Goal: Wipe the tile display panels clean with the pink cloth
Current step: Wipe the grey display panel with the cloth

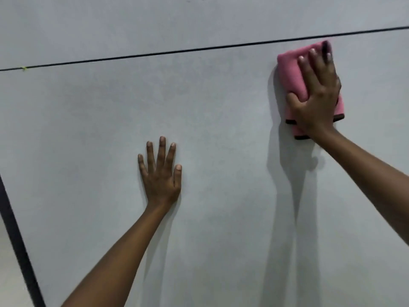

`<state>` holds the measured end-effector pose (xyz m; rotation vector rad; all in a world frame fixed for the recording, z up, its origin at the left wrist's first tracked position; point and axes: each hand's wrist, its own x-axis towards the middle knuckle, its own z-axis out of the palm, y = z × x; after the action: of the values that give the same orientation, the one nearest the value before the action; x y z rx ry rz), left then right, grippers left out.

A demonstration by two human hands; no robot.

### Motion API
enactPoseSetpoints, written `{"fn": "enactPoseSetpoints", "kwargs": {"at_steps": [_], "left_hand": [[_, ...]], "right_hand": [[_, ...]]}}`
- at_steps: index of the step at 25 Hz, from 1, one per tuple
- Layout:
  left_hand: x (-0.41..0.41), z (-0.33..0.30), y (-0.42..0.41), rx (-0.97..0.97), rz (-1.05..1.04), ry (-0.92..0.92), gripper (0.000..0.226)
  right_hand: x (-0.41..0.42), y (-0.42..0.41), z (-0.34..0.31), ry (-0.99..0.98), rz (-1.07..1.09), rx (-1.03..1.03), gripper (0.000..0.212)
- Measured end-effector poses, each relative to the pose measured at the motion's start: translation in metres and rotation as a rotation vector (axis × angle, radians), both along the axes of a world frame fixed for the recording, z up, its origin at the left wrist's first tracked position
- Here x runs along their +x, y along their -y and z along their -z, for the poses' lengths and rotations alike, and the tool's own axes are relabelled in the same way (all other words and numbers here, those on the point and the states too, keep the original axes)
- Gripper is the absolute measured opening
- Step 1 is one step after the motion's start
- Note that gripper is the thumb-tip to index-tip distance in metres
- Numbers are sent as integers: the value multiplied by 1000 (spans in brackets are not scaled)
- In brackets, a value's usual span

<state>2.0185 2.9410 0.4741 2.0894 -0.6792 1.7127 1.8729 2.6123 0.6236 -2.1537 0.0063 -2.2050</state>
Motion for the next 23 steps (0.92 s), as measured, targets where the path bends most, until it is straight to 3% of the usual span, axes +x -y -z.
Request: {"fn": "enactPoseSetpoints", "kwargs": {"at_steps": [1, 3, 7, 9, 10, 12, 15, 18, 21, 23], "left_hand": [[0, 0, 0, 0, 1, -5, 55], [1, 0, -2, -2, 9, -24, 55], [-3, -2, -2, 39, 3, -42, 57], [-8, 6, -7, 40, 57, -88, 58], [-13, 21, -10, 39, 96, -109, 59], [-21, 71, -18, 69, 135, -117, 62], [-5, 150, -37, 175, 46, -67, 66], [23, 176, -41, 188, -8, 34, 60], [26, 178, -41, 161, 26, 83, 59], [25, 178, -42, 152, 30, 84, 58]], "right_hand": [[4, -6, 11, 21, 3, 45, 69], [21, -40, 63, 6, -3, -58, 70], [52, -134, 224, -418, -54, -744, 71], [49, -148, 260, -578, -36, -942, 73], [45, -144, 256, -589, -46, -927, 73], [36, -124, 227, -499, -67, -702, 71], [15, -55, 172, -253, 43, -383, 66], [-2, -7, 140, -82, 66, -167, 63], [21, -33, 203, -74, 71, -141, 59], [40, -84, 287, -200, 35, -340, 57]]}}
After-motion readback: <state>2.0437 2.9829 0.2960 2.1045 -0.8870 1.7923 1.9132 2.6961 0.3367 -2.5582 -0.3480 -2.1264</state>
